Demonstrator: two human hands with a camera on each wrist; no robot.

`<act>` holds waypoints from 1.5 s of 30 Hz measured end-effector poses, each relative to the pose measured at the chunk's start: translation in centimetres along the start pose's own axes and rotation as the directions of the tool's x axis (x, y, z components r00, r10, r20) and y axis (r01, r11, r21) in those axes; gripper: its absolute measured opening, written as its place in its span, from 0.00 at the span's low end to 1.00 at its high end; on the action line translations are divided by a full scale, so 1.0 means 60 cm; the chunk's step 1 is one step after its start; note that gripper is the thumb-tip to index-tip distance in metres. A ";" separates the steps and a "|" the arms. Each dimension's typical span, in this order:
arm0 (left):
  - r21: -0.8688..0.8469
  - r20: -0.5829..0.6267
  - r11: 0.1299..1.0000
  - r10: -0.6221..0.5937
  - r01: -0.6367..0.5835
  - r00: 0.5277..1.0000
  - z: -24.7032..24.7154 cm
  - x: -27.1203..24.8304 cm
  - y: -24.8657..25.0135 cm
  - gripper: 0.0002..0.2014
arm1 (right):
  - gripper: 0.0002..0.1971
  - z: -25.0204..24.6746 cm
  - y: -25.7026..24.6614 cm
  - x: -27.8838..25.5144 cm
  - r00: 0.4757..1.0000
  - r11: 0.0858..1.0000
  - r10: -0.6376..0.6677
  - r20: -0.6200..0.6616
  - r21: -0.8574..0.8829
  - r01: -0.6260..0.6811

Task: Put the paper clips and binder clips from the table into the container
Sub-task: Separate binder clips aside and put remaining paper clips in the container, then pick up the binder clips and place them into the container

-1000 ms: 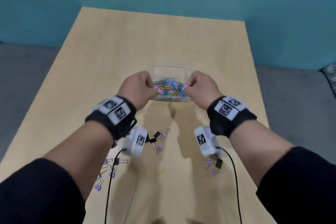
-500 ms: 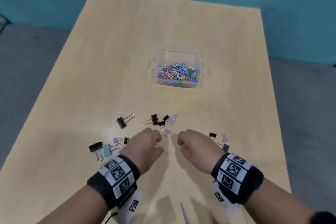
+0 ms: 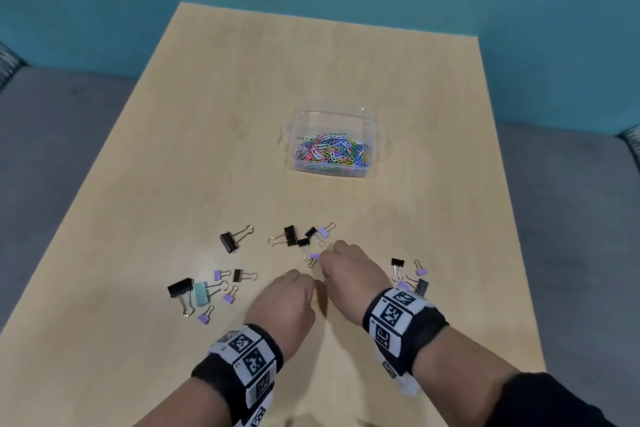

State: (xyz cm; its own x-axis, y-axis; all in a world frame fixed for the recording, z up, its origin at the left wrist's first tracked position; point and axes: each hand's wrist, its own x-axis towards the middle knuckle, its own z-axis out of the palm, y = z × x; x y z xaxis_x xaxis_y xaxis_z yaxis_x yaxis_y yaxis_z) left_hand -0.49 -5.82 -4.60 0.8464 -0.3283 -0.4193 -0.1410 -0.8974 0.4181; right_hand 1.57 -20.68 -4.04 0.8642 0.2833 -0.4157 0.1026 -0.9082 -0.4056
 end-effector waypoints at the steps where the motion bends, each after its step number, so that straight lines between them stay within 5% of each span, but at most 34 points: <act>1: -0.005 0.008 1.000 -0.023 0.023 1.000 -0.004 0.002 -0.005 0.06 | 0.09 0.000 -0.002 0.000 1.000 1.000 0.002 0.005 0.000 -0.002; 4: -0.127 -0.063 0.986 -0.113 0.105 0.992 -0.039 0.028 -0.016 0.06 | 0.13 -0.002 -0.006 -0.006 1.000 1.000 -0.023 0.018 -0.015 0.023; 8: -0.175 -0.274 0.982 -0.111 0.064 0.955 -0.134 0.114 -0.008 0.06 | 0.15 -0.016 -0.001 0.008 0.998 0.998 -0.047 0.046 0.050 0.045; 10: -0.216 -0.355 0.976 -0.108 0.032 0.929 -0.186 0.163 0.006 0.07 | 0.13 -0.057 0.016 0.041 0.995 0.981 0.079 -0.064 0.184 -0.066; 12: -0.236 -0.412 0.972 -0.100 -0.001 0.906 -0.228 0.204 0.023 0.06 | 0.08 -0.121 0.041 0.081 0.934 0.927 0.255 -0.249 0.337 -0.163; 15: -0.279 -0.426 0.960 -0.094 -0.031 0.900 -0.259 0.246 0.044 0.06 | 0.09 -0.207 0.059 0.131 0.856 0.887 0.336 -0.393 0.438 -0.147; 19: -0.389 -0.445 0.917 -0.102 -0.089 0.890 -0.264 0.254 0.036 0.07 | 0.06 -0.252 0.076 0.161 0.890 0.894 0.294 -0.349 0.430 -0.126; 22: -0.404 -0.488 0.915 -0.194 -0.023 0.851 -0.269 0.219 -0.023 0.06 | 0.04 -0.251 0.122 0.129 0.888 0.872 0.330 -0.320 0.463 -0.157; 25: -0.223 -0.394 0.959 -0.254 0.176 0.884 -0.257 0.164 -0.114 0.05 | 0.04 -0.221 0.172 0.058 0.933 0.929 0.339 -0.118 0.196 -0.313; 29: -0.010 -0.140 0.943 -0.331 0.333 0.933 -0.224 0.107 -0.191 0.06 | 0.06 -0.169 0.198 -0.025 0.905 0.914 0.399 0.146 0.010 -0.405; 35: 0.144 -0.081 0.956 -0.248 0.257 0.965 -0.177 0.090 -0.180 0.18 | 0.10 -0.106 0.189 -0.041 0.939 0.941 0.336 0.073 0.003 -0.337; 39: 0.213 -0.072 0.949 -0.224 0.234 0.972 -0.156 0.093 -0.149 0.13 | 0.09 -0.091 0.180 -0.033 0.939 0.940 0.340 0.044 -0.043 -0.338; 45: 0.069 -0.106 0.959 -0.267 0.275 0.958 -0.145 0.091 -0.147 0.08 | 0.08 -0.092 0.178 -0.046 0.935 0.935 0.353 0.037 -0.054 -0.351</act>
State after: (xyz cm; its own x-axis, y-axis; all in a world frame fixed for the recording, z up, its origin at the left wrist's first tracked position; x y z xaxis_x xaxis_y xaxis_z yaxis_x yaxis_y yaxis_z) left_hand 9.81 2.85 -3.57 0.9030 -0.0438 -0.4275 0.0621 -0.9711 0.2305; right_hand 3.02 -32.85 -2.75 0.8260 -0.0447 -0.5619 -0.1808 -0.9652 -0.1891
